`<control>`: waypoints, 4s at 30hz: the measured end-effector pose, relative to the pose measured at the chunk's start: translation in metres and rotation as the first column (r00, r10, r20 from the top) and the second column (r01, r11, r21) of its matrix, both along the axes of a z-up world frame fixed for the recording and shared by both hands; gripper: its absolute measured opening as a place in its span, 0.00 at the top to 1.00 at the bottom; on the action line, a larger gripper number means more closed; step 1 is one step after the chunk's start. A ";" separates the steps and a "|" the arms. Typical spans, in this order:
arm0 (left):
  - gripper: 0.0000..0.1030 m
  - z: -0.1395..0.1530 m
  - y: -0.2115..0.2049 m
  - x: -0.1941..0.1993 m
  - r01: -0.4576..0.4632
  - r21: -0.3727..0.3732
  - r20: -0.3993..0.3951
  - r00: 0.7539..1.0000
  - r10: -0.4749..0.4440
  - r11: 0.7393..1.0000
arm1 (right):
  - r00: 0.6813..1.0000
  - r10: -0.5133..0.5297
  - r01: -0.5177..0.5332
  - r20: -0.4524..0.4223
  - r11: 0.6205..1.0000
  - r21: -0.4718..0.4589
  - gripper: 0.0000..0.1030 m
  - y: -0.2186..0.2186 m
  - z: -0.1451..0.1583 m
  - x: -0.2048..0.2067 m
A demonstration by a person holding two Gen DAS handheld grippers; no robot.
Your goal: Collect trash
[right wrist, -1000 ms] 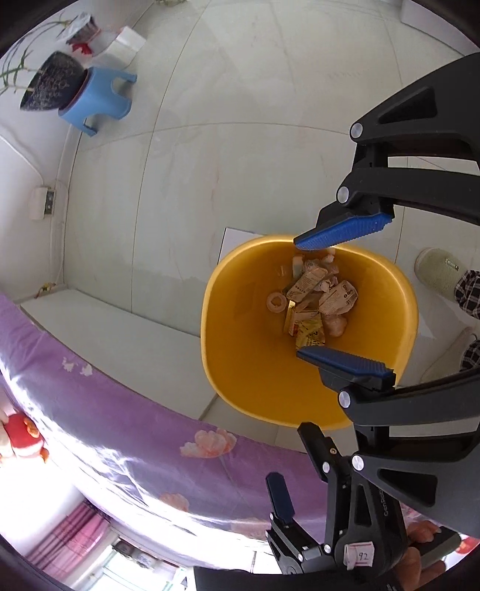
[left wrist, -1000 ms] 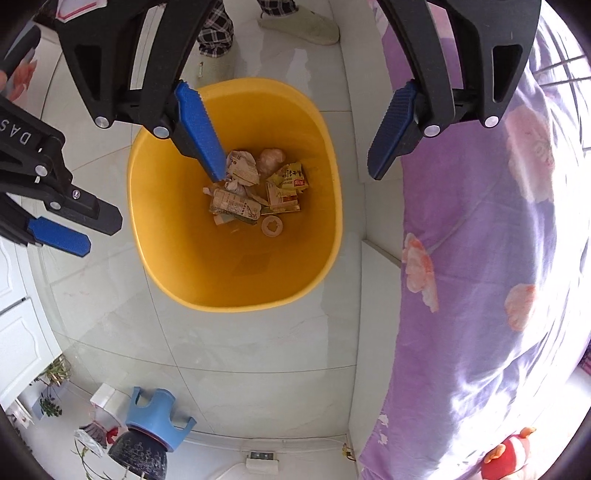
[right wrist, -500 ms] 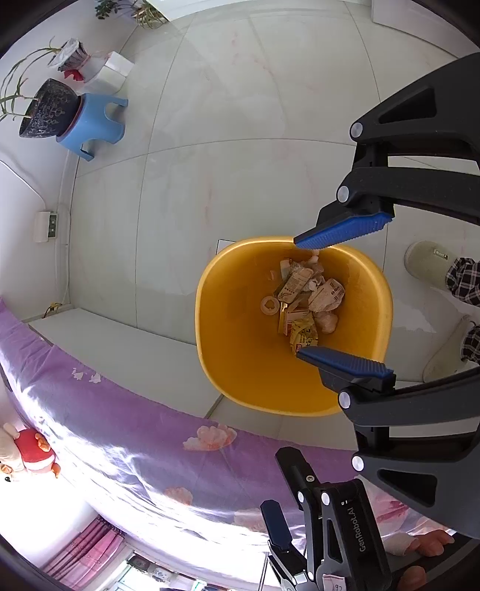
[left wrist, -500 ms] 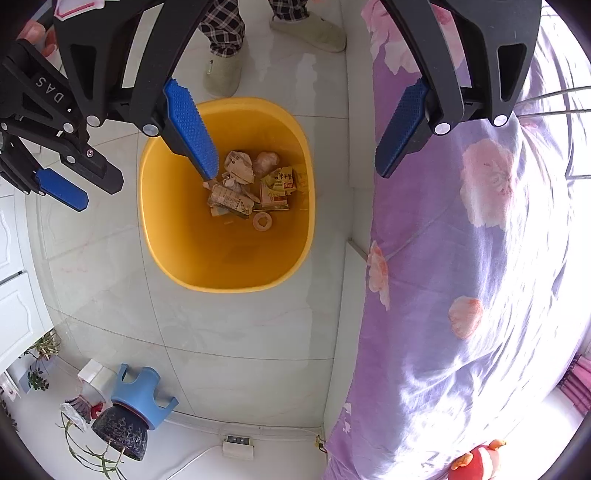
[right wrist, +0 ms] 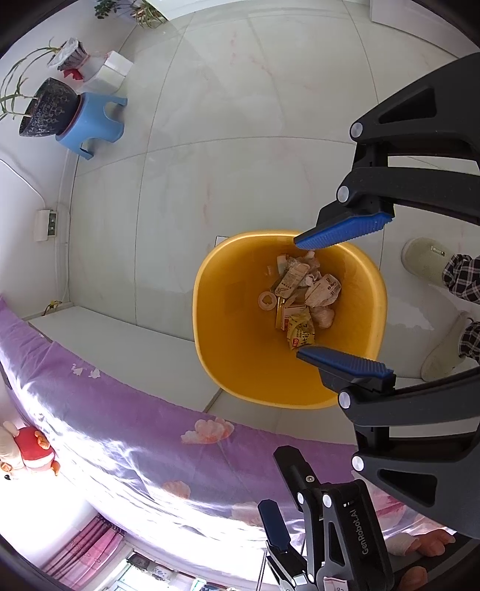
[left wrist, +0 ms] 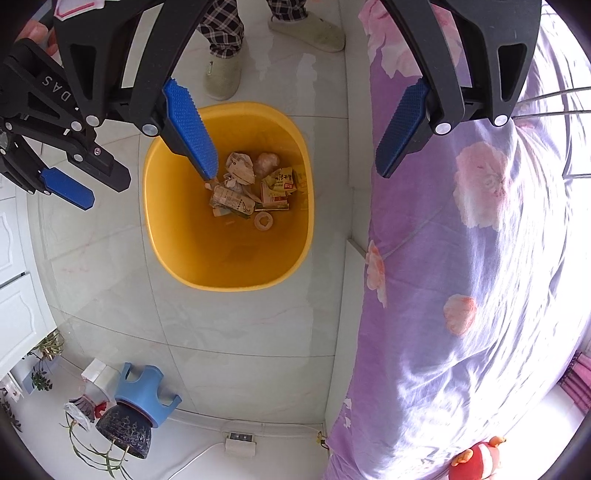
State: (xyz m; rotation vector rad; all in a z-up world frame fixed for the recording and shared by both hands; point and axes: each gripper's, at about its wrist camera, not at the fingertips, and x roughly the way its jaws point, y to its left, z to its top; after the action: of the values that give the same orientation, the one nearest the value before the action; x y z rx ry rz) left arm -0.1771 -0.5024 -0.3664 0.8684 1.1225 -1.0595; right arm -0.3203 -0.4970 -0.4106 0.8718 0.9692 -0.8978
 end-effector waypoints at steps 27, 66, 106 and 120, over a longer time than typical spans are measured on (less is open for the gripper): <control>0.15 0.012 -0.003 0.000 -0.002 -0.007 0.011 1.000 0.002 1.000 | 1.000 -0.003 0.003 0.009 1.000 0.005 0.43 0.001 0.007 0.003; 0.15 0.013 -0.004 0.000 -0.006 -0.007 0.015 1.000 0.006 1.000 | 1.000 -0.006 0.005 0.015 1.000 0.013 0.41 0.000 0.006 0.001; 0.14 0.041 -0.005 -0.004 -0.022 -0.005 0.018 1.000 0.022 1.000 | 1.000 -0.010 0.010 0.007 1.000 0.014 0.38 0.001 0.026 -0.005; 0.10 0.149 0.010 -0.022 -0.046 -0.087 0.032 0.998 0.049 0.995 | 1.000 0.009 -0.007 0.027 0.997 -0.072 0.30 0.021 0.135 -0.030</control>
State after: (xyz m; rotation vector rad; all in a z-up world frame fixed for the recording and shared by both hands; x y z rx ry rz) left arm -0.1990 -0.4921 -0.2179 0.7853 1.0565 -1.0420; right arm -0.3502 -0.4763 -0.2752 0.8171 0.9111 -0.9064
